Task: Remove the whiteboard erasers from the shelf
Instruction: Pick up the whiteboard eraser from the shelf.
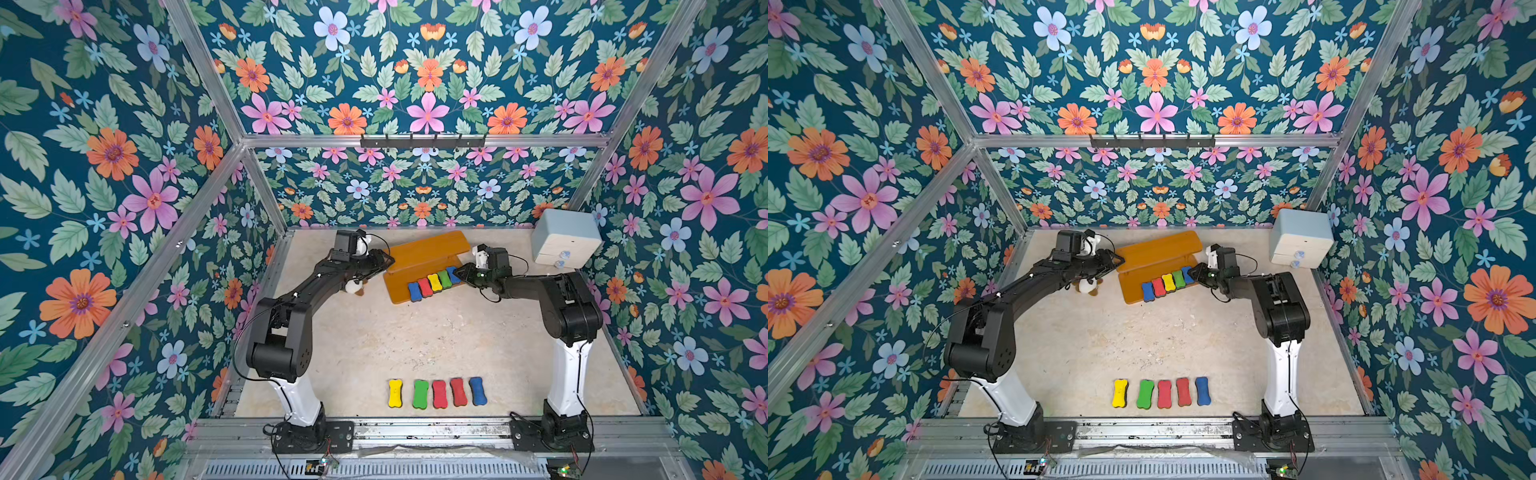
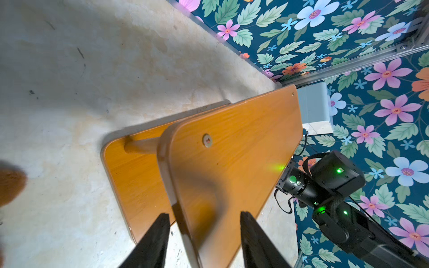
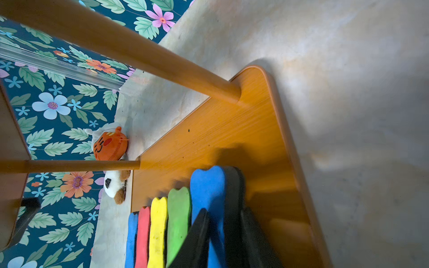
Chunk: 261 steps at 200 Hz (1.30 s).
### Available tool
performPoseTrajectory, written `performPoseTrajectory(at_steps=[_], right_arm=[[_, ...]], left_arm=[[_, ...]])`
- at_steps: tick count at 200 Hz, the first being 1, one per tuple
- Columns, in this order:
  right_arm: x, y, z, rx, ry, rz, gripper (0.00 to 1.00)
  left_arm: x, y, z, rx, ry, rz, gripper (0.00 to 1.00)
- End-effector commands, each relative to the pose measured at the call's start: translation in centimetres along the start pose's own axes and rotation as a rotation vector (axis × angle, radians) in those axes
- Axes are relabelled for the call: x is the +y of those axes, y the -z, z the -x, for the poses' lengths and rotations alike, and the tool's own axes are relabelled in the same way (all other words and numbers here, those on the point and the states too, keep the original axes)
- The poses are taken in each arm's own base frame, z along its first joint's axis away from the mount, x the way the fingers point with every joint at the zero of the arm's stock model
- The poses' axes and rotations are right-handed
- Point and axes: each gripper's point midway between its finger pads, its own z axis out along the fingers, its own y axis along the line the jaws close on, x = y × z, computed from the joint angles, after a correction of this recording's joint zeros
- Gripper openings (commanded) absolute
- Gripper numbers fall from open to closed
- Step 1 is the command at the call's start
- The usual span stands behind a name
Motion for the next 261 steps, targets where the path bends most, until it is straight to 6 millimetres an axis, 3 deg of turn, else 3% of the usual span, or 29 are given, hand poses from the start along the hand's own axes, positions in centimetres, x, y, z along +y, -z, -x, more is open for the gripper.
performPoseTrajectory(at_steps=[1, 103, 170, 211, 261], right_arm=[[-0.9, 0.2, -0.8, 0.023, -0.015, -0.049, 0.23], [-0.4, 1.8, -0.7, -0.024, -0.037, -0.058, 0.15], [-0.2, 4.8, -2.0, -0.06, -0.048, -0.093, 0.13], [0.2, 7.7, -5.0, -0.05, -0.041, -0.129, 0.13], [1.5, 11.6, -11.9, -0.013, -0.036, -0.171, 0.13]], left_arm=[[-0.3, 0.5, 0.4, -0.013, -0.029, 0.011, 0.56], [-0.9, 2.7, -0.3, -0.031, -0.054, 0.033, 0.53], [-0.5, 3.2, -1.2, -0.026, -0.074, 0.049, 0.54], [-0.2, 3.4, -1.8, -0.008, -0.083, 0.061, 0.56], [-0.2, 4.1, -2.0, -0.008, -0.112, 0.076, 0.59]])
